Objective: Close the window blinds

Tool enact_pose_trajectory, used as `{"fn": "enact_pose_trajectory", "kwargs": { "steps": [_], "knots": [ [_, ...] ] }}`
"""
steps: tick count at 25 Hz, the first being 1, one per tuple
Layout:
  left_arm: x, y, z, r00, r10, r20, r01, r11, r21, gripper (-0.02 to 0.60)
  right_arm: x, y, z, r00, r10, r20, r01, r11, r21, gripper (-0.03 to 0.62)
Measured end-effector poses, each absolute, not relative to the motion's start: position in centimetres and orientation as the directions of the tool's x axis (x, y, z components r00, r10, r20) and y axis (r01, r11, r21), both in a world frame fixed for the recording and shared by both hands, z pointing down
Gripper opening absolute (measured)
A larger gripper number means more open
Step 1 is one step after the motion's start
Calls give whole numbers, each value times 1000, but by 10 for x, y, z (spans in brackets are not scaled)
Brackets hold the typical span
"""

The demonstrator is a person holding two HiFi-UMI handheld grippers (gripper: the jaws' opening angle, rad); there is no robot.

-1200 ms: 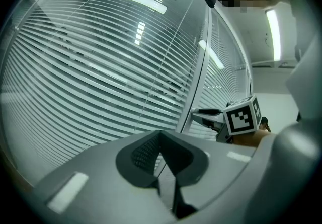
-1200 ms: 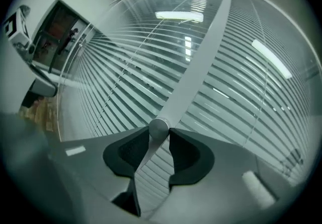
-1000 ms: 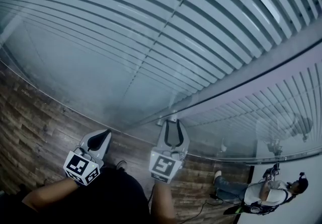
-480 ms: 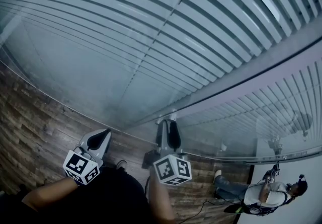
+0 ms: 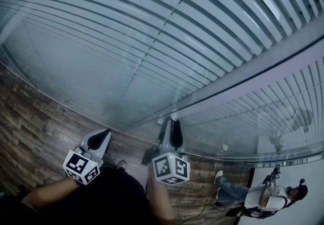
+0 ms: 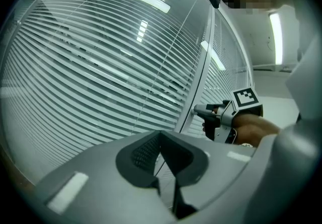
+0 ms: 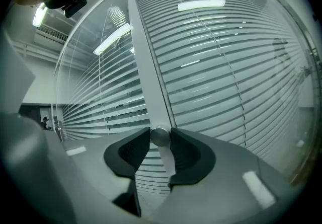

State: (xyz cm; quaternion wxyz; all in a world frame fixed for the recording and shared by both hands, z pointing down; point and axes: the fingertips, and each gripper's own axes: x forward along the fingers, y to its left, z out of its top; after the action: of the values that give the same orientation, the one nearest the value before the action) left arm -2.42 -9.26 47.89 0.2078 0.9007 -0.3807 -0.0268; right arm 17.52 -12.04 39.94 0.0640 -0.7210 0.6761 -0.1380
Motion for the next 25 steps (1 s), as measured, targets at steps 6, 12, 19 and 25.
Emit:
{"fn": "enact_pose_trajectory", "kwargs": {
  "steps": [6, 12, 19, 25],
  "knots": [
    [-26, -95, 480, 709, -697, 106, -673, -624, 397, 2, 169, -123, 401, 53, -988, 144, -999, -54, -4, 127],
    [-27, -96, 481, 704, -702, 106, -678, -621, 393, 2, 161, -127, 400, 66, -984, 164, -932, -2, 363, 127],
    [-29, -96, 481, 703, -701, 116, -682, -619, 390, 2, 157, -126, 405, 109, -970, 216, -784, 50, 619, 127],
    [-30, -95, 481, 704, -701, 117, -679, -615, 402, 2, 157, -126, 405, 109, -968, 226, -754, 67, 653, 129]
  ]
}}
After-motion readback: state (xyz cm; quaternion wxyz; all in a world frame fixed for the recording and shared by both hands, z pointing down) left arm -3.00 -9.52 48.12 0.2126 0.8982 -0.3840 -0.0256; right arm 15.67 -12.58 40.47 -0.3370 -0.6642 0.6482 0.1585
